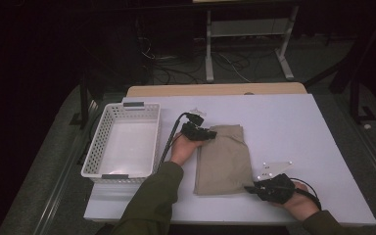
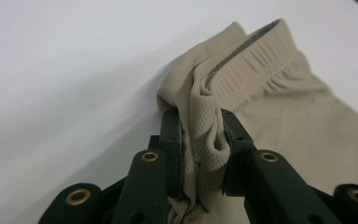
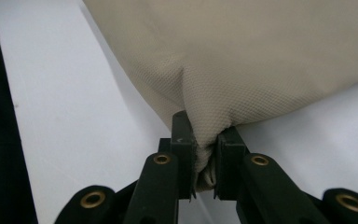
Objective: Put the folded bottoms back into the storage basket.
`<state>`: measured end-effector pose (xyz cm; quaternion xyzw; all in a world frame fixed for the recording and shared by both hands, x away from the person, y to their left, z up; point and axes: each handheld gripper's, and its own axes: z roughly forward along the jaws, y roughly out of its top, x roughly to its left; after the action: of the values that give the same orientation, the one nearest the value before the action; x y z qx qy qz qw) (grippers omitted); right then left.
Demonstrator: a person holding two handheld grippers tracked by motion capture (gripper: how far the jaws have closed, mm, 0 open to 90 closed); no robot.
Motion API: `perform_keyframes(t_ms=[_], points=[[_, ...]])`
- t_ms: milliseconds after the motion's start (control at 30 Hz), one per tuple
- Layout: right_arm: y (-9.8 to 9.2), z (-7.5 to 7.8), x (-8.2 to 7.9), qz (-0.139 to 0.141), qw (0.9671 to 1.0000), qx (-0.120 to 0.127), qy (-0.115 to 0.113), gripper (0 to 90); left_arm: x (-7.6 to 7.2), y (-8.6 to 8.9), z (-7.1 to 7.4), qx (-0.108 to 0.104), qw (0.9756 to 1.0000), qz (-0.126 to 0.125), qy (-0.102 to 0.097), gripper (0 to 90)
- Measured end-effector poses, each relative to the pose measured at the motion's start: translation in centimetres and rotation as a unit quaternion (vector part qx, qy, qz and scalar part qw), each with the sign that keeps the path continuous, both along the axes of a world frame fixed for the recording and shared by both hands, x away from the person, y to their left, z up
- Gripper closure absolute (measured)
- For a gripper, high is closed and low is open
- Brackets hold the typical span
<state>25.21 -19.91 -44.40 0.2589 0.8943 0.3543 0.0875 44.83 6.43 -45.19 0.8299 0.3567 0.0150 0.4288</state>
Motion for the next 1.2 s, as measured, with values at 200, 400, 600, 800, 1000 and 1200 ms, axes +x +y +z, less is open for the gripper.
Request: perform_keyframes(t_ms=[200, 400, 600, 800, 1000, 1200], points=[[-0.2, 1.0, 0.5, 0.000, 0.9994, 0.033, -0.005, 80.6, -0.5, -0.2, 1.0, -0.003, 0.9999, -0.010, -0.005, 74.6], [0.0, 2.4, 1.3, -0.001, 0.9981, 0.060, -0.018, 80.6, -1.4, -0.7, 2.6, -0.002, 0.9994, -0.027, -0.019, 74.6], [0.3, 3.6, 2.4, 0.000, 0.9960, 0.084, -0.030, 80.7, -2.3, -1.4, 4.0, -0.015, 0.9982, -0.050, -0.030, 74.6], [0.7, 4.5, 3.5, 0.004, 0.9942, 0.100, -0.038, 80.6, -3.4, -2.3, 5.3, -0.022, 0.9962, -0.075, -0.036, 74.7], [1.3, 5.5, 4.3, 0.010, 0.9926, 0.110, -0.050, 80.7, -3.7, -2.6, 6.6, -0.030, 0.9959, -0.077, -0.037, 74.7], [1.7, 6.6, 4.8, 0.014, 0.9909, 0.119, -0.061, 80.7, -3.6, -2.3, 8.5, -0.019, 0.9968, -0.066, -0.041, 74.7]])
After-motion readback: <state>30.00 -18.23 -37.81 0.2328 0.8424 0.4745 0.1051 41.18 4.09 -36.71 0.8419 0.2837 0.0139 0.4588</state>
